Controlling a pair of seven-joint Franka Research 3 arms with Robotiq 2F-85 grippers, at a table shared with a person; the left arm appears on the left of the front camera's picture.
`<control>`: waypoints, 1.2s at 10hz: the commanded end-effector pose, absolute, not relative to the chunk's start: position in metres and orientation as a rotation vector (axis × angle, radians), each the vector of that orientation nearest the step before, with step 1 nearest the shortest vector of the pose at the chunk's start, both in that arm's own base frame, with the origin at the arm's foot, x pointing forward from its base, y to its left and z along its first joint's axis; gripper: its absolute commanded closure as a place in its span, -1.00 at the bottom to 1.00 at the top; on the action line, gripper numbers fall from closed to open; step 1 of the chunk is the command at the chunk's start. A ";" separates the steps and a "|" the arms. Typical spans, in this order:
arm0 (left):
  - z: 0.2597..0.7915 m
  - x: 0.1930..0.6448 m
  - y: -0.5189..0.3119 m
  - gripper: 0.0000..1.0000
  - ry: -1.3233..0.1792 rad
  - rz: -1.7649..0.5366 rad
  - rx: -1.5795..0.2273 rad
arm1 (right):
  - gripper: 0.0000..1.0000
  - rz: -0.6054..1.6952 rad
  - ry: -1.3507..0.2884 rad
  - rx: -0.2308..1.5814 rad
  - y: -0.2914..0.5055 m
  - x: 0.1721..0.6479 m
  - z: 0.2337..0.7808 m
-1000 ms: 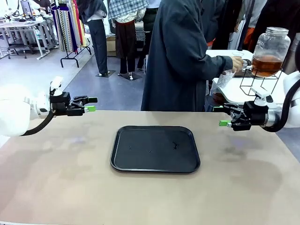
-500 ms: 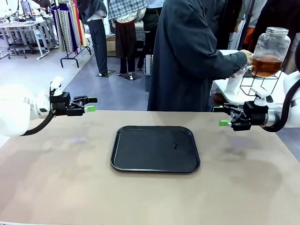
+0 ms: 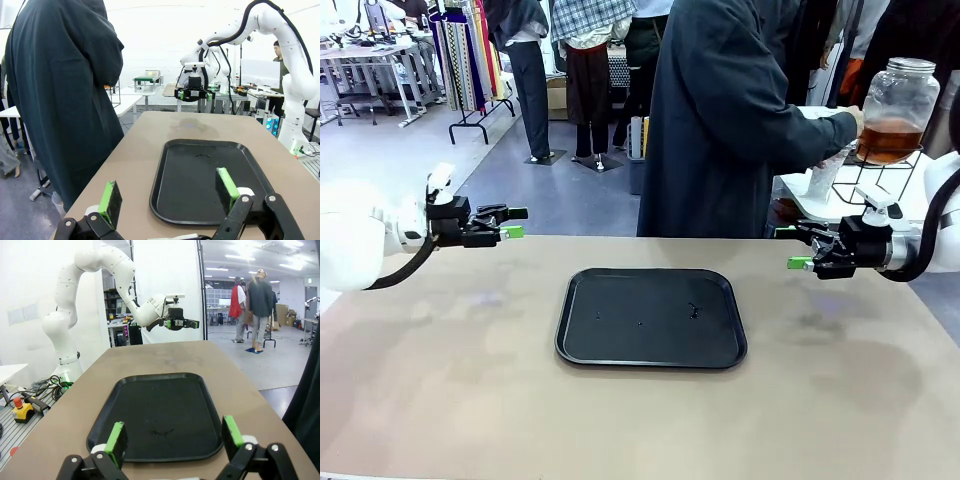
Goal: Pour the drink into the iced cup.
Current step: Open the gripper to release the iced cup you were holding.
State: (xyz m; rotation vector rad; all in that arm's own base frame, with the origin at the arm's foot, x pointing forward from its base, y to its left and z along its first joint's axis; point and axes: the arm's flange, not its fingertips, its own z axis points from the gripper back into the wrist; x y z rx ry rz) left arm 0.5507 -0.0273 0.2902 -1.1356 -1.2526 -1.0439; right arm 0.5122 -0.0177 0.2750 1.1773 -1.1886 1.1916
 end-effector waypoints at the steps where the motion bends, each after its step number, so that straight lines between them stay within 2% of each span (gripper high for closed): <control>1: 0.295 0.549 -0.028 -1.00 -1.255 -1.043 -1.141 | -1.00 1.201 -1.191 1.176 -0.016 0.513 0.279; 12: 0.295 0.549 -0.028 -1.00 -1.255 -1.043 -1.141 | -1.00 1.201 -1.191 1.176 -0.016 0.513 0.279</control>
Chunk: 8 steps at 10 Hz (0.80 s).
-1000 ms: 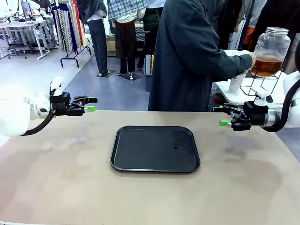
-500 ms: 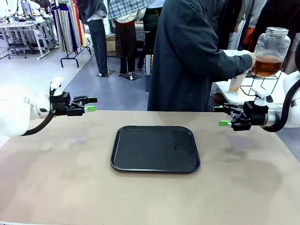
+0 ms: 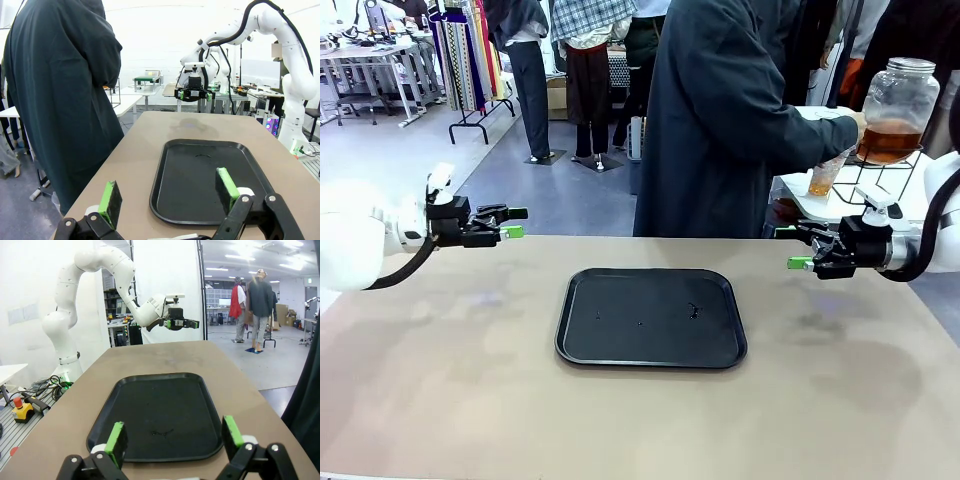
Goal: Pour the drink into the iced cup.
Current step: Open the gripper to release the iced cup you were holding.
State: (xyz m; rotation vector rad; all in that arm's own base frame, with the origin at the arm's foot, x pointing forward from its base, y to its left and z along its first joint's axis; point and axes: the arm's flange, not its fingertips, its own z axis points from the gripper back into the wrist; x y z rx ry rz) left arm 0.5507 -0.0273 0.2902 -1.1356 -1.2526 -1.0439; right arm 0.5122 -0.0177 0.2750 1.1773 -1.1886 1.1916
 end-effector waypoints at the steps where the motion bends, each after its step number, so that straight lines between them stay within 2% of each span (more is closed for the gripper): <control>1: 0.295 0.549 -0.028 -1.00 -1.255 -1.043 -1.141 | -1.00 1.201 -1.191 1.176 -0.016 0.513 0.279; 8: 0.295 0.549 -0.028 -1.00 -1.255 -1.043 -1.141 | -1.00 1.201 -1.191 1.176 -0.016 0.513 0.279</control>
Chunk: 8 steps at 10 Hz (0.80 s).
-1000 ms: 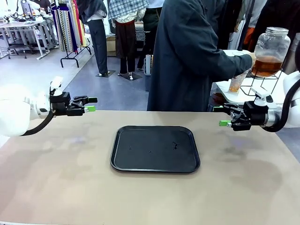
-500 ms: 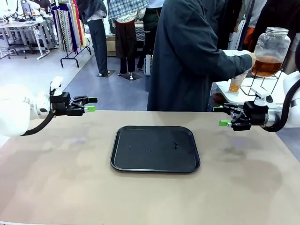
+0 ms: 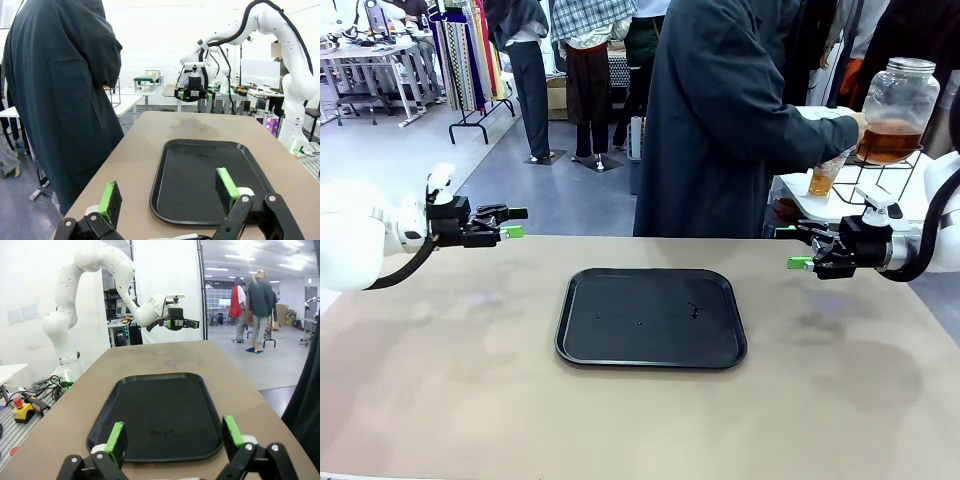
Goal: Pour the drink into the iced cup.
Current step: Open the gripper to release the iced cup you were holding.
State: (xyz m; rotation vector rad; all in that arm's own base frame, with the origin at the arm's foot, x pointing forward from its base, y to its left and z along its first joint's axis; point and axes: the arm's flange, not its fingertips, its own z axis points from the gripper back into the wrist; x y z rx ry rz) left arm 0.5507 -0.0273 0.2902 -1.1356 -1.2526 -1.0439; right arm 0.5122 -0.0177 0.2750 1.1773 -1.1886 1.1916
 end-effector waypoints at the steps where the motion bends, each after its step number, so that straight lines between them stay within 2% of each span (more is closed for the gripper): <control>1: 0.295 0.549 -0.028 -1.00 -1.255 -1.043 -1.141 | -1.00 1.201 -1.191 1.176 -0.016 0.513 0.279; 8: 0.295 0.549 -0.028 -1.00 -1.255 -1.043 -1.141 | -1.00 1.201 -1.191 1.176 -0.016 0.513 0.279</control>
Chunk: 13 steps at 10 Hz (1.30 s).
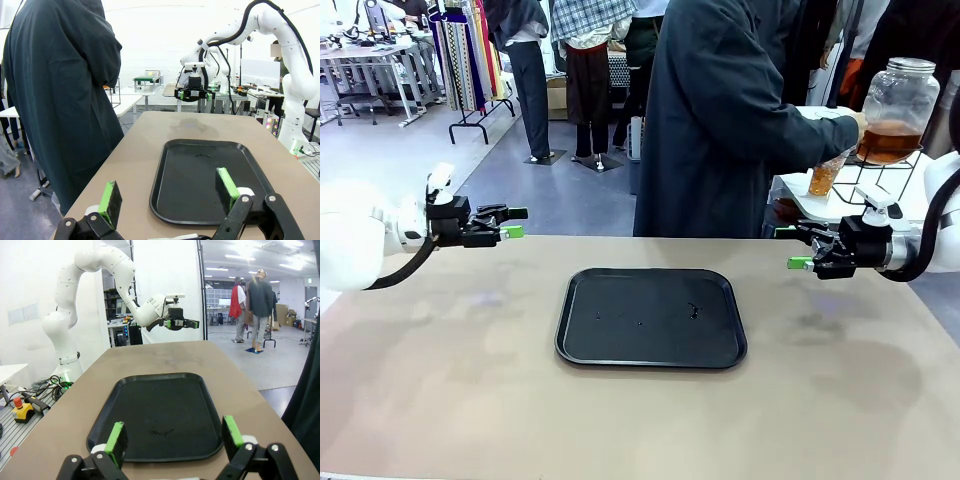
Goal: Pour the drink into the iced cup.
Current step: Open the gripper to release the iced cup you were holding.
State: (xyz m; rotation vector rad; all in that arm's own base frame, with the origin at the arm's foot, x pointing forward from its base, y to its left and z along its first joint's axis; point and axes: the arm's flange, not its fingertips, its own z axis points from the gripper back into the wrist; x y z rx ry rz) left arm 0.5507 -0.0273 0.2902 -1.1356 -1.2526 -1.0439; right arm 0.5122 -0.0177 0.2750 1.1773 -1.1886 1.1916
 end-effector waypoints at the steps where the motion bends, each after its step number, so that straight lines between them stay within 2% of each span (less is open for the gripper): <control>1: 0.295 0.549 -0.028 -1.00 -1.255 -1.043 -1.141 | -1.00 1.201 -1.191 1.176 -0.016 0.513 0.279; 13: 0.295 0.549 -0.028 -1.00 -1.255 -1.043 -1.141 | -1.00 1.201 -1.191 1.176 -0.016 0.513 0.279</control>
